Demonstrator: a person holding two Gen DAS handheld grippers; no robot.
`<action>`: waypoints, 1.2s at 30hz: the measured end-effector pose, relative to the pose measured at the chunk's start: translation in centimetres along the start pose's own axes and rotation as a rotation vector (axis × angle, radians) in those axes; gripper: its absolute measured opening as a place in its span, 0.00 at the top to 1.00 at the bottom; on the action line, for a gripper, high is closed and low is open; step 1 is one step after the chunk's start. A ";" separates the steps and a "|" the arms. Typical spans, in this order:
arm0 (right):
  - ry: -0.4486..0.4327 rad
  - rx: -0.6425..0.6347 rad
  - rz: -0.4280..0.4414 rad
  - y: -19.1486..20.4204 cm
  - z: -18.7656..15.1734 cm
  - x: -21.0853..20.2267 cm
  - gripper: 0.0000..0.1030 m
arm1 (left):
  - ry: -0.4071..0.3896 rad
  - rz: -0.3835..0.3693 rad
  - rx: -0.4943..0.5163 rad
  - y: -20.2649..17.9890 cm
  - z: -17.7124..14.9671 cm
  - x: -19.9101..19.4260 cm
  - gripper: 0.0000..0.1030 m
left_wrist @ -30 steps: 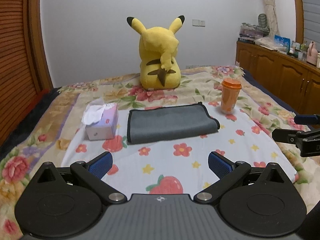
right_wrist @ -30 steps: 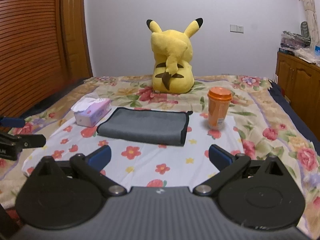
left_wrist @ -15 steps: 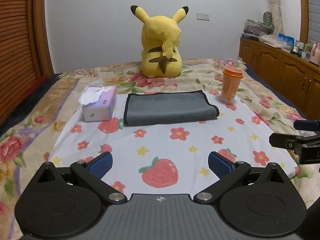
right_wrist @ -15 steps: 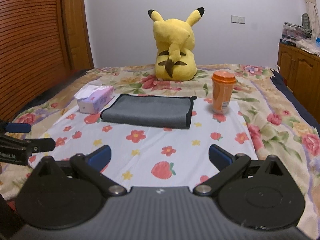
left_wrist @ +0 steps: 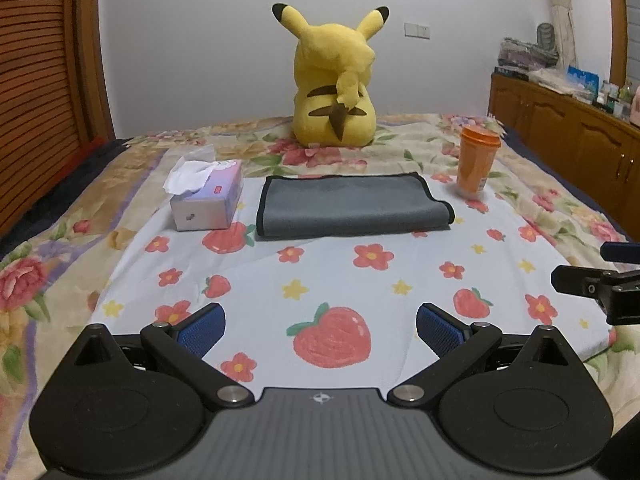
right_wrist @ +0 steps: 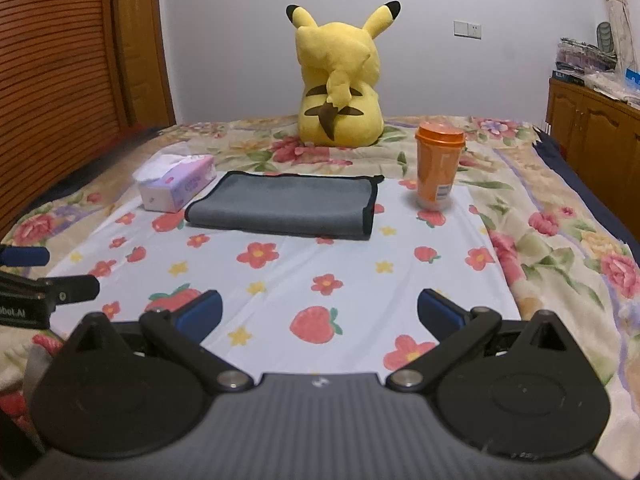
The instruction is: Fold towel
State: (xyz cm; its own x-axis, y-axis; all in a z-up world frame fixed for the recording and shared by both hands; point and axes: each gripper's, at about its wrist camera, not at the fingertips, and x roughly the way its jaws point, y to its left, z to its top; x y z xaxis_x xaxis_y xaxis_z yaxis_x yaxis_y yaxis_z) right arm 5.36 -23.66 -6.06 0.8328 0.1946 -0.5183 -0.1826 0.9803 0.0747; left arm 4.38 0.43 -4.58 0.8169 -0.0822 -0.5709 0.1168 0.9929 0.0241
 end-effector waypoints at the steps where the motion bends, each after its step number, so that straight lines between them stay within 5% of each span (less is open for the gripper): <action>1: -0.004 0.002 0.000 0.0 0.0 -0.1 0.00 | -0.007 0.000 -0.002 0.0 0.0 -0.1 0.00; 36: -0.153 0.035 -0.049 -0.9 0.1 -2.8 0.00 | -0.206 0.047 0.001 0.4 0.2 -4.0 0.00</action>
State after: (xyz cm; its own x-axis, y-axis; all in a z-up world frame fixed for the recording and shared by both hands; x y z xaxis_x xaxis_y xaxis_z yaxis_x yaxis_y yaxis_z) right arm 3.27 -25.05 -4.58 0.9106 0.1471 -0.3862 -0.1242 0.9887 0.0836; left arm 1.26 1.13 -2.14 0.9195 -0.0523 -0.3896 0.0769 0.9959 0.0478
